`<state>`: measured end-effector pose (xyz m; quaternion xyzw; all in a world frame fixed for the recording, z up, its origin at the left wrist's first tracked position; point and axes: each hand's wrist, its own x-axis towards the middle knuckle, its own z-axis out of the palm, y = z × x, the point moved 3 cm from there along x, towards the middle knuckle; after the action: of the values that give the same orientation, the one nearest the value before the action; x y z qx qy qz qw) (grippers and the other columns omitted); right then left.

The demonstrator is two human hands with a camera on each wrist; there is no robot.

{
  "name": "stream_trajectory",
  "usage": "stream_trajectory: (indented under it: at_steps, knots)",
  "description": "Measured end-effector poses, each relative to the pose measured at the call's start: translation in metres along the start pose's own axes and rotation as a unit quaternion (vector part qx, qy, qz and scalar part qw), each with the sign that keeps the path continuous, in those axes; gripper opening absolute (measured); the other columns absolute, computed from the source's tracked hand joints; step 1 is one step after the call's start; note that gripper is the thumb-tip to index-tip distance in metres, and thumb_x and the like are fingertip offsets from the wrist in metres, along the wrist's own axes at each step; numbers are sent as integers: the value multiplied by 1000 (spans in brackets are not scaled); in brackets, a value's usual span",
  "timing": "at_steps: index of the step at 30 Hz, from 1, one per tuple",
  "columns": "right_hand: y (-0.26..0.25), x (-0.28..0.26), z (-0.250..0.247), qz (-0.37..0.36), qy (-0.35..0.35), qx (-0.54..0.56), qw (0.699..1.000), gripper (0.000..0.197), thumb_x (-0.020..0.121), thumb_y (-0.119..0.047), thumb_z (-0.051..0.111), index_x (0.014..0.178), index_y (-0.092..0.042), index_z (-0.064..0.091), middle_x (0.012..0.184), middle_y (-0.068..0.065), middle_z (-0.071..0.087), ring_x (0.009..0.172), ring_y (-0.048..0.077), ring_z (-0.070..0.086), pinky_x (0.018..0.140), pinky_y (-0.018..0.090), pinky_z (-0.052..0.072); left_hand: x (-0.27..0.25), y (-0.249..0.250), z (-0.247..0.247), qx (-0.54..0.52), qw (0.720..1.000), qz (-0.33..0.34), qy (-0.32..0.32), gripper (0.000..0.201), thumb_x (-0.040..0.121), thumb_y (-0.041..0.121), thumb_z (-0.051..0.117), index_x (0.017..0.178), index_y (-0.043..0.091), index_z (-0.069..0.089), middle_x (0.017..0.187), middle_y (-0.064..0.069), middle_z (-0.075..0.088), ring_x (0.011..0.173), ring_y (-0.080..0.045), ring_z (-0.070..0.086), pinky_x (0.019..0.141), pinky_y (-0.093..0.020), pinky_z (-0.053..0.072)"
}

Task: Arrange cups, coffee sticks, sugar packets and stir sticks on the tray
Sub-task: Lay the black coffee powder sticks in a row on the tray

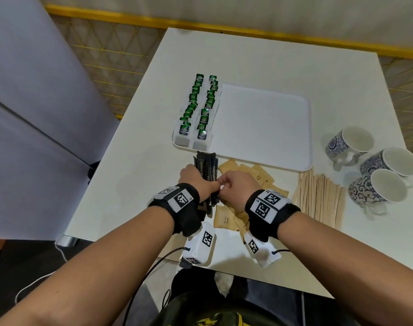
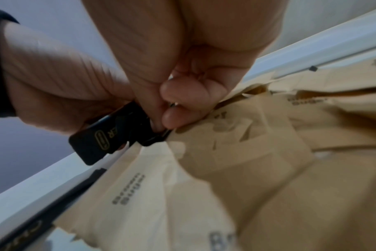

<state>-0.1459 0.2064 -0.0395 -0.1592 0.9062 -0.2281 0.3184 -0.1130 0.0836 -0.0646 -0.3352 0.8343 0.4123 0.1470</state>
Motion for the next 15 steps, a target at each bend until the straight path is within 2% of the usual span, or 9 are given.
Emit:
stream_trajectory:
  at_steps: [3, 6, 9, 11, 13, 15]
  knots:
    - [-1, 0, -2, -2, -5, -2, 1000, 30, 87, -15, 55, 114, -19, 66, 110, 1, 68, 100, 17, 62, 79, 22, 44, 3, 2, -2, -2, 1000, -3, -4, 60, 63, 42, 78, 105, 4, 56, 99, -11, 61, 85, -26, 64, 68, -33, 53]
    - [-4, 0, -3, -4, -9, 12, 1000, 25, 86, -13, 54, 105, -19, 70, 98, 2, 70, 83, 16, 61, 70, 22, 44, 8, 3, -1, -16, 1000, 4, -23, 52, 68, 38, 74, 102, 3, 58, 97, -12, 66, 78, -24, 62, 60, -27, 47]
    - [-6, 1, -1, 3, -20, 37, 999, 25, 86, -8, 50, 95, -20, 70, 72, 1, 66, 67, 16, 61, 69, 26, 51, 9, 5, 0, -21, 999, 9, -42, 56, 67, 46, 73, 102, 4, 59, 95, -11, 67, 79, -24, 63, 59, -26, 45]
    - [-6, 0, 0, 16, -29, 73, 997, 24, 87, -7, 49, 86, -22, 67, 55, -1, 59, 50, 14, 56, 62, 25, 52, 9, 3, 0, -27, 998, 3, -55, 60, 63, 49, 73, 102, 5, 62, 92, -10, 68, 79, -23, 65, 60, -26, 47]
    - [-5, -1, 0, 30, -36, 104, 993, 21, 87, -6, 53, 79, -23, 64, 53, -1, 57, 41, 11, 51, 51, 21, 47, 10, 1, 0, -52, 996, -4, -67, 48, 66, 41, 76, 96, 5, 65, 88, -11, 69, 75, -23, 66, 61, -30, 53]
    - [-5, -2, 1, 47, -43, 136, 989, 25, 88, -7, 54, 73, -26, 58, 59, 3, 60, 42, 13, 51, 50, 23, 44, 8, -1, 0, -91, 993, -11, -79, 27, 72, 27, 76, 86, 5, 66, 81, -13, 69, 67, -24, 65, 67, -36, 59]
